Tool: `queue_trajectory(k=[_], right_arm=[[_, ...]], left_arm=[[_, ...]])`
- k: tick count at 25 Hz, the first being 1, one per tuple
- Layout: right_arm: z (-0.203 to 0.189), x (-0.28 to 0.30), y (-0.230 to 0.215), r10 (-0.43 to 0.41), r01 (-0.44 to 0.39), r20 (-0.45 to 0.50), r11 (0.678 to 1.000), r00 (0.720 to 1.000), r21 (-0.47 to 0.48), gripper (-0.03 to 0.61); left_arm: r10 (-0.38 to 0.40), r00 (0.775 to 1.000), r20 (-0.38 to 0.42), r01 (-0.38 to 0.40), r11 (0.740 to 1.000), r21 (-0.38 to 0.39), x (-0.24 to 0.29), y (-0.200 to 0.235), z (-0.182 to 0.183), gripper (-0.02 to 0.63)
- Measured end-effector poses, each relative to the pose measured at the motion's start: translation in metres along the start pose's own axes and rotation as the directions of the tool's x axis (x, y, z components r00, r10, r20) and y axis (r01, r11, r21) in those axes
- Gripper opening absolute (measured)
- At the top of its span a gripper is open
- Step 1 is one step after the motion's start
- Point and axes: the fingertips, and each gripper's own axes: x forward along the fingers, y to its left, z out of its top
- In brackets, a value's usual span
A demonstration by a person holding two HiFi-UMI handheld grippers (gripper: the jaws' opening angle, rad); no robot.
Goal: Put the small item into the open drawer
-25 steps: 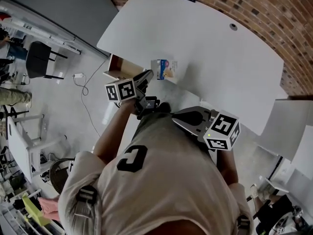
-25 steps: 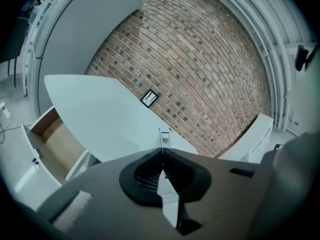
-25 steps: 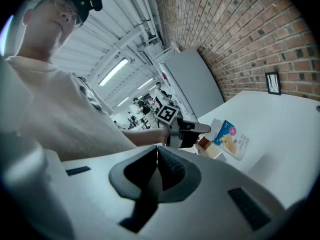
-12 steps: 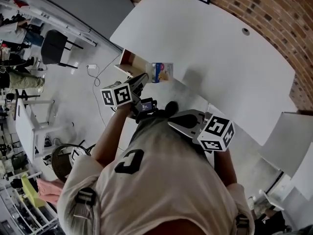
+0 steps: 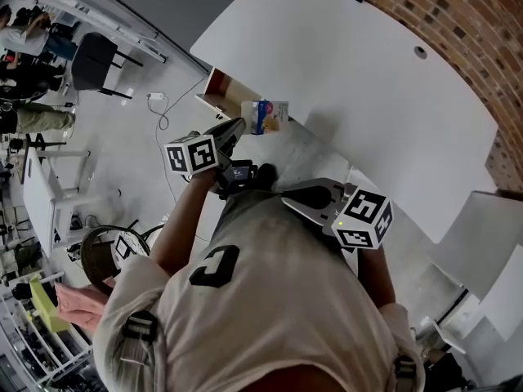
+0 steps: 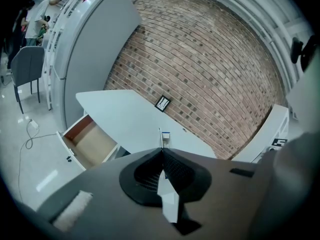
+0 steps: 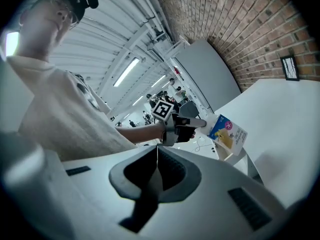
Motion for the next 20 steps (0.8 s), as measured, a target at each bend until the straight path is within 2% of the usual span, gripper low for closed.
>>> queue_trajectory(k=[9,20], right_arm=[[0.011,0.035,-0.007,-0.042,0.043,-0.031,0.999,0.999,0.012,0.006],[0.045,0.129,-0.025,-0.090,0.095,-0.117,0.995,0.989,0.037,0.006]], left_arm=[[-0.047,0.999,-0.004,0.047,0.999,-0.021,-0.008,0.034,0.008,0.002],[-0.142,0.990,-0.007,0.142,0.988,-0.065,-0.021,0.114,0.042,0.002]])
